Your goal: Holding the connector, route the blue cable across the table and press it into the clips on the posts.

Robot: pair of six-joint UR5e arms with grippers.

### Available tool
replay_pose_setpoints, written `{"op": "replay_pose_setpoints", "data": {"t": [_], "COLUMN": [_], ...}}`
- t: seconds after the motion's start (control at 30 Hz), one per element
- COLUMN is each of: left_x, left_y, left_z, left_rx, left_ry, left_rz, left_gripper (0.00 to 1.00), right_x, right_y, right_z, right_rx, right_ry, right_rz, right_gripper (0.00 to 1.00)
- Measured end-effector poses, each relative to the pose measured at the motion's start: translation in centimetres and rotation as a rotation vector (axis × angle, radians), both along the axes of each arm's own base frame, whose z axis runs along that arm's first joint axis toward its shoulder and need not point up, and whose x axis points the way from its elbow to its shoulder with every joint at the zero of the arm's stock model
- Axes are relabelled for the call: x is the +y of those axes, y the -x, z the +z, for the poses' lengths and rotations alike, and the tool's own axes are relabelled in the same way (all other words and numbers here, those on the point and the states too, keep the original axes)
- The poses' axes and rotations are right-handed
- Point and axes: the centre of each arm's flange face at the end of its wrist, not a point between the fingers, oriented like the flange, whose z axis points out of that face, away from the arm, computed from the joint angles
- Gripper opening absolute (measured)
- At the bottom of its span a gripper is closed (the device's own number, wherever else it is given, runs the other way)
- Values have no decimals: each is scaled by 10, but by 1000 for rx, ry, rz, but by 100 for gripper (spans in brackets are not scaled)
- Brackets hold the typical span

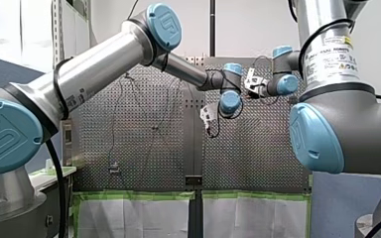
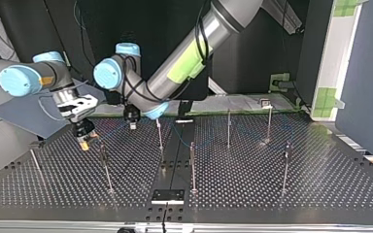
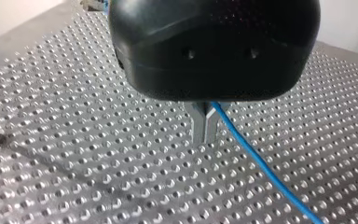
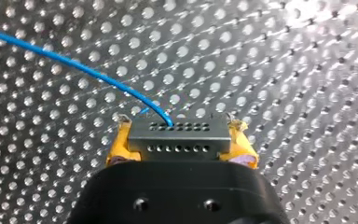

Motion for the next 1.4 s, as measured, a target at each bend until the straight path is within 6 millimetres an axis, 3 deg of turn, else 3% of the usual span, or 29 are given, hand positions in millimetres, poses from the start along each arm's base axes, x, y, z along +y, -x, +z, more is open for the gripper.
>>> {"op": "replay_pose_setpoints", "data": {"t": [0.23,0.53,0.63,0.83,1.0,1.27,1.4], "left_x": [-10,-13,-11,-6,-5,0,4], "left_y": [16,32,30,26,22,4,-6], "left_z": [13,56,63,67,82,109,113], "left_rx": [-11,-47,-52,-57,-84,-136,-149], "left_ry": [7,49,58,67,89,133,144], "left_rz": [-22,-37,-33,-24,-22,-5,-5], "left_gripper": [0,0,0,0,0,0,0], "right_x": [8,10,11,16,22,23,22], "right_y": [2,16,20,28,33,36,37], "right_z": [17,36,41,66,88,92,91], "right_rx": [-30,-58,-60,-75,-90,-93,-96], "right_ry": [-17,-20,-19,13,44,47,45], "right_rz": [0,-21,-27,-38,-37,-17,-15], "right_gripper": [0,0,0,0,0,0,0]}}
